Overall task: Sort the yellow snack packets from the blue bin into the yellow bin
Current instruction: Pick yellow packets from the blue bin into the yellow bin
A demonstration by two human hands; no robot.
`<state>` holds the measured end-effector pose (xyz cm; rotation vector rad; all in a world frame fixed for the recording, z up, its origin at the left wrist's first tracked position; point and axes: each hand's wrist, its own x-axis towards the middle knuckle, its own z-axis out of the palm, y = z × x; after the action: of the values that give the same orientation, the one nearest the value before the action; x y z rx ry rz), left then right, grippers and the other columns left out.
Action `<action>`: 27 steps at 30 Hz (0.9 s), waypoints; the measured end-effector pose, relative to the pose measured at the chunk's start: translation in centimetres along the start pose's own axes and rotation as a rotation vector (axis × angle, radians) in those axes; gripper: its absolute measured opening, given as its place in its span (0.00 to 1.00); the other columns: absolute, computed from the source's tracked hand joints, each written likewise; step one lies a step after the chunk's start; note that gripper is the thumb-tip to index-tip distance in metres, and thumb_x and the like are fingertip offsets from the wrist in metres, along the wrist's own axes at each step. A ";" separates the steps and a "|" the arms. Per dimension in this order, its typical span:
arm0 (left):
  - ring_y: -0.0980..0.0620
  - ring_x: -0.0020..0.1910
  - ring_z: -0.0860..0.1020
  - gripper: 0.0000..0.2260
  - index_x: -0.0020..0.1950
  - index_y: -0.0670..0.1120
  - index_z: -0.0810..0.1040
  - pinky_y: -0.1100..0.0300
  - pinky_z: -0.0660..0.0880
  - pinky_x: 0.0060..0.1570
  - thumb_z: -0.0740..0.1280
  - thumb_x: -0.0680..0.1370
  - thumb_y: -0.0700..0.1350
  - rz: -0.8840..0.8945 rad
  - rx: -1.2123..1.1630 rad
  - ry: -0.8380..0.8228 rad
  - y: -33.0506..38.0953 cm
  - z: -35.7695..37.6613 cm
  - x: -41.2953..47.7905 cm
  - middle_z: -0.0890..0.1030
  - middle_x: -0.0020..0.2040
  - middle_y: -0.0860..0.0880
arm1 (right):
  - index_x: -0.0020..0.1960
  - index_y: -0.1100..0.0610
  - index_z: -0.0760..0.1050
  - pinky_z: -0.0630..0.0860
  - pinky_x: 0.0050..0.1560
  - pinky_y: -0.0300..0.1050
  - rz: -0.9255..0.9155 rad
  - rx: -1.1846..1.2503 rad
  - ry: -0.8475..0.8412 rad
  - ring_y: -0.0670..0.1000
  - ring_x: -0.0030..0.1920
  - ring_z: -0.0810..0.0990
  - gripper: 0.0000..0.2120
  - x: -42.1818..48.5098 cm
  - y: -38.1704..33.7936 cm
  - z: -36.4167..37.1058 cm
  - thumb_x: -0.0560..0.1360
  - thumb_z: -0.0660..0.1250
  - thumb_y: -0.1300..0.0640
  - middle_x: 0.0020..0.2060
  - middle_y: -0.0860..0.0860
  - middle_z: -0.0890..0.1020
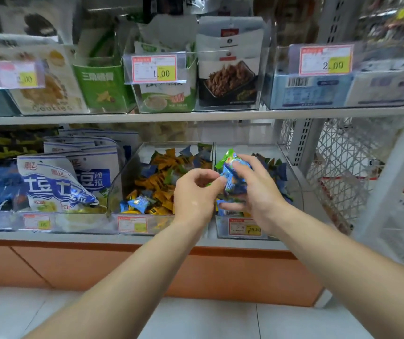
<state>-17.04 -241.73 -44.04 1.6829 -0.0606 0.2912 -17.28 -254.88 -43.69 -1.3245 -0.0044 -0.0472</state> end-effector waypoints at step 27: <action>0.56 0.47 0.78 0.13 0.58 0.54 0.81 0.61 0.76 0.48 0.75 0.74 0.48 0.089 0.809 -0.067 -7.1 -14.9 6.1 0.82 0.52 0.55 | 0.61 0.48 0.78 0.76 0.54 0.52 -0.484 -1.481 0.128 0.55 0.58 0.75 0.14 6.9 0.9 1.7 0.79 0.61 0.46 0.58 0.51 0.80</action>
<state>-12.03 -225.30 -48.00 2.4982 -0.0730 0.3517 -10.27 -253.24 -43.96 -2.7689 -0.2173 -0.6469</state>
